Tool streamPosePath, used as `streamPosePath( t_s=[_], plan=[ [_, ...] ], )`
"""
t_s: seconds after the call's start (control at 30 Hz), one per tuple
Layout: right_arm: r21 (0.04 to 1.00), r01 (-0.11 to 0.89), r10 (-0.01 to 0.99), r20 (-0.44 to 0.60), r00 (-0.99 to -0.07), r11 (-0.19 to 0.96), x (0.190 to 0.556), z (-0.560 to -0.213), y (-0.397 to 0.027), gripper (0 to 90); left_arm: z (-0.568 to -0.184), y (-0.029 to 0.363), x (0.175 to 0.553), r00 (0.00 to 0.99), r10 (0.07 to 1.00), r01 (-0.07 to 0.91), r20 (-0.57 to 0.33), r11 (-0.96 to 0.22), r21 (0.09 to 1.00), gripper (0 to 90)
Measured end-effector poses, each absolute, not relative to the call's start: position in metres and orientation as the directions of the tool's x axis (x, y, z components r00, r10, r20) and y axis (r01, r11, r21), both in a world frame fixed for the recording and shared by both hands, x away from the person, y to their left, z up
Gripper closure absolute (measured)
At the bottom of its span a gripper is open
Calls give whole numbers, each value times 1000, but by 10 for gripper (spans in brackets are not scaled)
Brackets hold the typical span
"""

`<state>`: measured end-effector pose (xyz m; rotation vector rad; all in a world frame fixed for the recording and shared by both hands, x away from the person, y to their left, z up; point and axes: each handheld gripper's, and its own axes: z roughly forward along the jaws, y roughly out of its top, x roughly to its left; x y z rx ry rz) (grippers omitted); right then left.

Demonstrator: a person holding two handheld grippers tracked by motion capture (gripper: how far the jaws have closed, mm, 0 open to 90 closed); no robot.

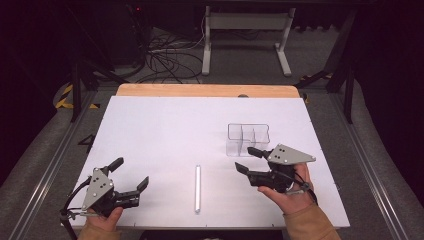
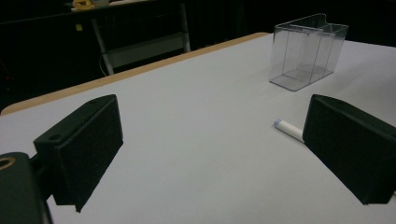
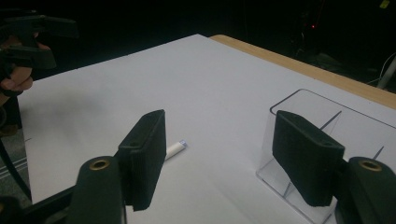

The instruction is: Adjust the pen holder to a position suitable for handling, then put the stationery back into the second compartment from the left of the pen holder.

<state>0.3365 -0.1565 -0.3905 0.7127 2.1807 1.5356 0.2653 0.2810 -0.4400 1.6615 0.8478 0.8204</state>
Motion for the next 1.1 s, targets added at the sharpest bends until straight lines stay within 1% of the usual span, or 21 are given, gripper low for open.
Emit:
streamPosePath(
  t_s=[0.17,0.2,0.33,0.4,0.47,0.63,0.73,0.8,1.1],
  plan=[
    [938,194,594,-16,-805,288,336,-388,-152,375,-440,281,264,511,853,129,107,-200,971,59],
    [934,203,593,-11,-805,293,335,-386,-148,398,-440,281,264,512,852,130,108,-201,971,59],
    [927,208,589,-16,-808,311,335,-384,-141,405,-441,281,264,510,853,133,107,-201,970,60],
    [916,271,604,40,-796,296,334,-383,-136,434,-441,282,263,507,855,132,110,-203,970,60],
    [898,330,607,94,-789,290,335,-382,-131,434,-441,283,262,508,855,132,109,-202,970,60],
    [851,437,647,161,-745,291,338,-380,-115,440,-442,286,259,500,859,137,106,-199,970,61],
    [818,505,663,220,-715,273,340,-377,-108,440,-442,287,258,498,861,138,101,-194,971,62],
    [806,529,671,240,-702,265,341,-375,-103,440,-442,288,257,498,861,139,103,-197,971,62],
    [777,579,710,262,-654,246,342,-370,-87,438,-443,290,252,486,868,140,103,-193,971,62]
  ],
)
